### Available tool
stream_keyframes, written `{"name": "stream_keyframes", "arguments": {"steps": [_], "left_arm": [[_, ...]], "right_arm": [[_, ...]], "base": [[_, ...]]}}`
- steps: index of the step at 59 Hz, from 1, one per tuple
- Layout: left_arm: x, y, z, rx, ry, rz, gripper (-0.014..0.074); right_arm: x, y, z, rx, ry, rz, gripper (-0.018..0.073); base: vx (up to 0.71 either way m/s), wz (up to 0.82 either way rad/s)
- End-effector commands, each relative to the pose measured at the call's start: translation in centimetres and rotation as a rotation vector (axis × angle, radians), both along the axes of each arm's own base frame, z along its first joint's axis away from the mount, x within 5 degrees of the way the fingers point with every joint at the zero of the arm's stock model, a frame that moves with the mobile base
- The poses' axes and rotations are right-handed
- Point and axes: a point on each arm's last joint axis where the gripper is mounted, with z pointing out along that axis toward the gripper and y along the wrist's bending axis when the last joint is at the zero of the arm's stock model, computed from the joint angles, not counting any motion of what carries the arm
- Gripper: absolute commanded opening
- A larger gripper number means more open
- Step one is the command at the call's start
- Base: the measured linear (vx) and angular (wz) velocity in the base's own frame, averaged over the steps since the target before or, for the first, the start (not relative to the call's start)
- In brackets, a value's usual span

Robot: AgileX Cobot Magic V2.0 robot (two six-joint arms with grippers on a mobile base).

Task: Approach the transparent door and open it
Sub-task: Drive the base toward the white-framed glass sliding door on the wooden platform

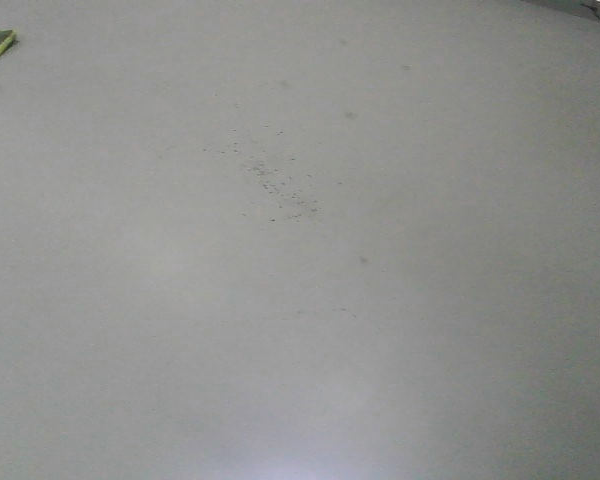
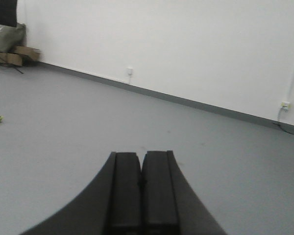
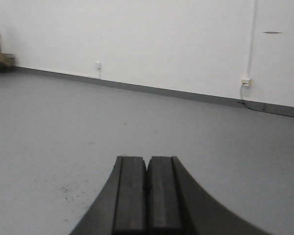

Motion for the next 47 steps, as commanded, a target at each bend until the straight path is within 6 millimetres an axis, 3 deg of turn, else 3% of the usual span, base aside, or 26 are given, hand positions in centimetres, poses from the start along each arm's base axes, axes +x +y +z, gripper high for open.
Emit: {"name": "stream_keyframes", "arguments": {"steps": [1,47], "left_arm": [[-0.09,-0.01,0.29,-0.017,-0.08,-0.004,0.0003],[-0.09,-0.01,0.29,-0.017,-0.08,-0.004,0.0003]], "right_arm": [[-0.12,0.0,0.67,-0.013,-0.092,-0.003,-0.0009],[-0.12,0.0,0.67,-0.013,-0.092,-0.003,-0.0009]], "base": [[0.39,0.6],[0.37,0.64]]}}
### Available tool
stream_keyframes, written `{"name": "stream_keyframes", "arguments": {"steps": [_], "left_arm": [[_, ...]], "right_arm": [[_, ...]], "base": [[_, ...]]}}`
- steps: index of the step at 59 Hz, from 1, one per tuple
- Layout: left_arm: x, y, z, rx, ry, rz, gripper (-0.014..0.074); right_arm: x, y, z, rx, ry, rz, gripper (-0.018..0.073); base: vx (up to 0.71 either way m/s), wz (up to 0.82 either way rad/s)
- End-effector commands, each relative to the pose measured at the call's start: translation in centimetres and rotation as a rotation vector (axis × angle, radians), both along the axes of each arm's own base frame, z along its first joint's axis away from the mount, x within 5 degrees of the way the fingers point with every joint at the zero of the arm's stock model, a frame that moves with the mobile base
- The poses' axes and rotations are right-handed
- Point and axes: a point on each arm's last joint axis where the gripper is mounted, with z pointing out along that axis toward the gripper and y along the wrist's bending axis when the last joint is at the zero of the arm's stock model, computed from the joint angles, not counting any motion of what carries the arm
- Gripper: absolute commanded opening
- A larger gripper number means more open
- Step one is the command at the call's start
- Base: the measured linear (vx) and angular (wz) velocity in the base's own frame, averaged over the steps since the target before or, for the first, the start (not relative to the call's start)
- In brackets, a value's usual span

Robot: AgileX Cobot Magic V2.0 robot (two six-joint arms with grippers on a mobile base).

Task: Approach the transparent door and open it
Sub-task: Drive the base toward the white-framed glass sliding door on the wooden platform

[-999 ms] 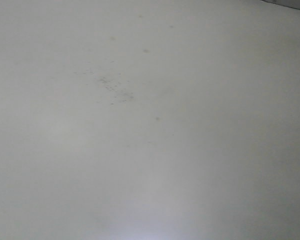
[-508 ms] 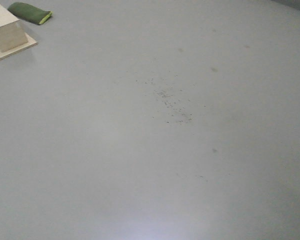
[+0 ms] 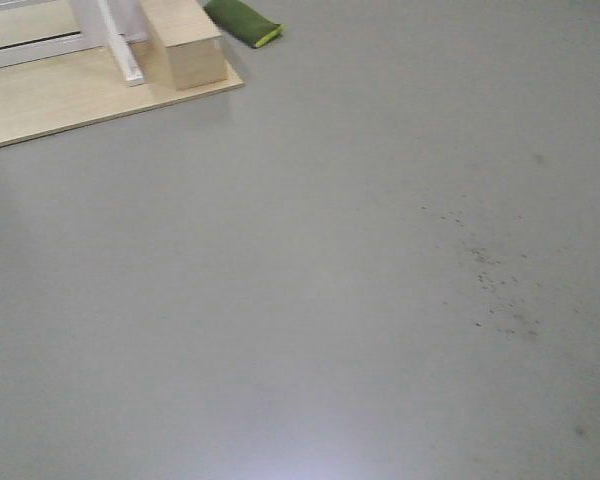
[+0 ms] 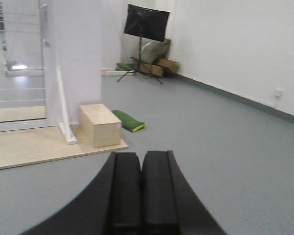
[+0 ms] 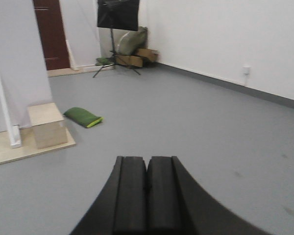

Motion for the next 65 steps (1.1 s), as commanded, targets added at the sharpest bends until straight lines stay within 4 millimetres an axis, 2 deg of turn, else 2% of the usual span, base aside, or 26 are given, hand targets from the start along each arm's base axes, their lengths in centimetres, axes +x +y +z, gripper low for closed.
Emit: {"name": "stream_keyframes", "arguments": {"steps": [1,35,65], "left_arm": [[-0.09,-0.01,0.29,-0.017,-0.08,-0.004,0.0003],[-0.09,-0.01,0.29,-0.017,-0.08,-0.004,0.0003],[-0.09,-0.01,0.29,-0.017,-0.08,-0.004,0.0003]], "right_arm": [[-0.12,0.0,0.67,-0.013,-0.092,-0.003,-0.0009],[-0.12,0.0,0.67,-0.013,-0.092,-0.003,-0.0009],[-0.12,0.0,0.67,-0.013,-0.092,-0.003,-0.0009]], "base": [[0.35,0.78],[0.35,0.72],[0.41,0.29]]}}
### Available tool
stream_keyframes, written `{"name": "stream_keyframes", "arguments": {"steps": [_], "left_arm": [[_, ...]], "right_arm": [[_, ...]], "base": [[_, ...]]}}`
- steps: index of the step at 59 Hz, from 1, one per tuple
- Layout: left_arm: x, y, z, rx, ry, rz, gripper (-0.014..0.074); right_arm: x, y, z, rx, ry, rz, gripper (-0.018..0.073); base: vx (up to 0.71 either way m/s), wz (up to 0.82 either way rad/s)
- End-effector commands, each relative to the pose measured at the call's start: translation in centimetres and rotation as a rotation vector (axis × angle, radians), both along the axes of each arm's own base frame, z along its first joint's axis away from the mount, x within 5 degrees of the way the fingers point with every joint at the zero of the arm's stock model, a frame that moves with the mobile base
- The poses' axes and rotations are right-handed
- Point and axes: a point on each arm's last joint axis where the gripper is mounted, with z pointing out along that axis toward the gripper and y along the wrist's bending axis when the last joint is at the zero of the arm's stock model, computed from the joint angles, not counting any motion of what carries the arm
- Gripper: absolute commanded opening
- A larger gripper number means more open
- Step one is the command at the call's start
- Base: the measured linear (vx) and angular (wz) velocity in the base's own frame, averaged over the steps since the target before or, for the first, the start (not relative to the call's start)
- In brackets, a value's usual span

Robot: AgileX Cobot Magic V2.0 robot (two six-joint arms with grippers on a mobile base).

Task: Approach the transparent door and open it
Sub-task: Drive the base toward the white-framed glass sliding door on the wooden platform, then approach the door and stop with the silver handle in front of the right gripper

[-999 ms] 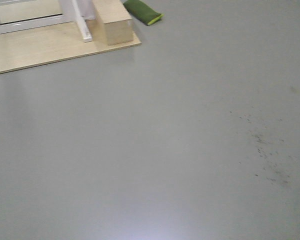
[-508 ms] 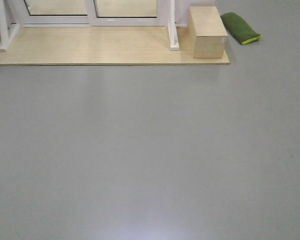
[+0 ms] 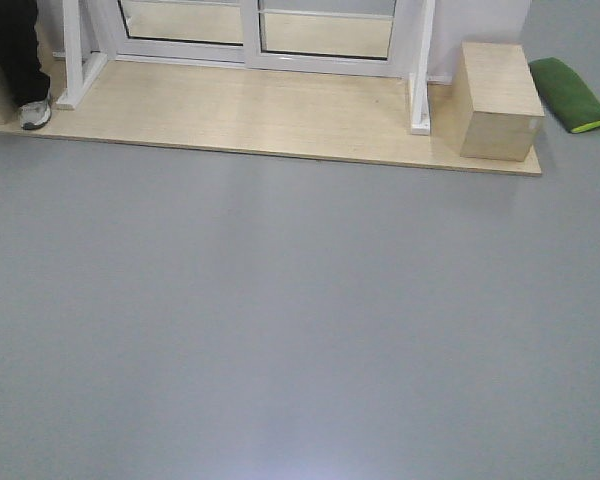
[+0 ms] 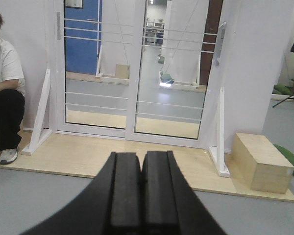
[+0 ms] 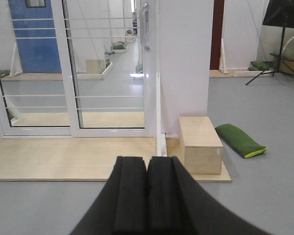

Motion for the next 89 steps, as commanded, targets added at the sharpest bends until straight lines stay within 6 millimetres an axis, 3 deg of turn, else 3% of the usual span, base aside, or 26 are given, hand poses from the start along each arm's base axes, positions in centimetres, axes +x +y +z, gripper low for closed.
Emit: {"name": "stream_keyframes", "arguments": {"steps": [1,42,89], "left_arm": [[-0.09,-0.01,0.29,-0.017,-0.08,-0.004,0.0003],[-0.09,-0.01,0.29,-0.017,-0.08,-0.004,0.0003],[-0.09,-0.01,0.29,-0.017,-0.08,-0.004,0.0003]], "right_arm": [[-0.12,0.0,0.67,-0.013,-0.092,-0.003,-0.0009],[-0.12,0.0,0.67,-0.013,-0.092,-0.003,-0.0009],[-0.12,0.0,0.67,-0.013,-0.092,-0.003,-0.0009]], "base": [[0.44,0.17],[0.47,0.11],[0.49,-0.12]]}}
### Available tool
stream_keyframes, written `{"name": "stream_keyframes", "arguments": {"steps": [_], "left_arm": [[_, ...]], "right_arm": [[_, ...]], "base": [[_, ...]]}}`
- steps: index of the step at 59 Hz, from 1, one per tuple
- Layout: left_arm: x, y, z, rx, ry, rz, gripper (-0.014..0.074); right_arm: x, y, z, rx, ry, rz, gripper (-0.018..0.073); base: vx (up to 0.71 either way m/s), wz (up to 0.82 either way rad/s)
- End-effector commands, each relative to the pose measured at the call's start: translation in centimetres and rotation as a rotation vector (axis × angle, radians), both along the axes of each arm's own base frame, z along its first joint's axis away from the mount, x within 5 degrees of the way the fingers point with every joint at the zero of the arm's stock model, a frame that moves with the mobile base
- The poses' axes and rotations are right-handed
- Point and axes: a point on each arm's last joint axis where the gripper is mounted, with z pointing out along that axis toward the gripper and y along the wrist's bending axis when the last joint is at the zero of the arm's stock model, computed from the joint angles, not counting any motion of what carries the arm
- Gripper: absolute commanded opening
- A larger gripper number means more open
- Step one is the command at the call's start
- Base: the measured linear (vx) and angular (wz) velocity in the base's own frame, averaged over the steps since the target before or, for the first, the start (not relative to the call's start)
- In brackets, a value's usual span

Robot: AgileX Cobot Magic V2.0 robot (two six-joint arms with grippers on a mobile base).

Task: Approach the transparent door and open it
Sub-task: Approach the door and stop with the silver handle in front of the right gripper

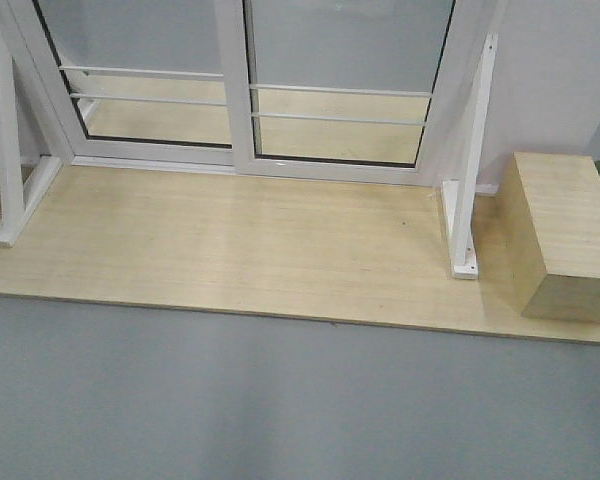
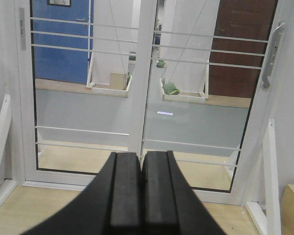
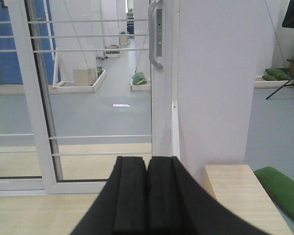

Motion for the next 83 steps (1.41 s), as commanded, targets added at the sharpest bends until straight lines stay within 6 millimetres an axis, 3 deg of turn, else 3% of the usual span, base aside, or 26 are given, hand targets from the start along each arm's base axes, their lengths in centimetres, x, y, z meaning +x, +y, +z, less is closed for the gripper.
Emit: {"name": "stream_keyframes", "arguments": {"steps": [1,83], "left_arm": [[-0.09,-0.01,0.29,-0.017,-0.08,-0.004,0.0003],[-0.09,-0.01,0.29,-0.017,-0.08,-0.004,0.0003]], "right_arm": [[-0.12,0.0,0.67,-0.013,-0.092,-0.003,-0.0009],[-0.12,0.0,0.67,-0.013,-0.092,-0.003,-0.0009]], "base": [[0.48,-0.1],[0.42,-0.05]]}}
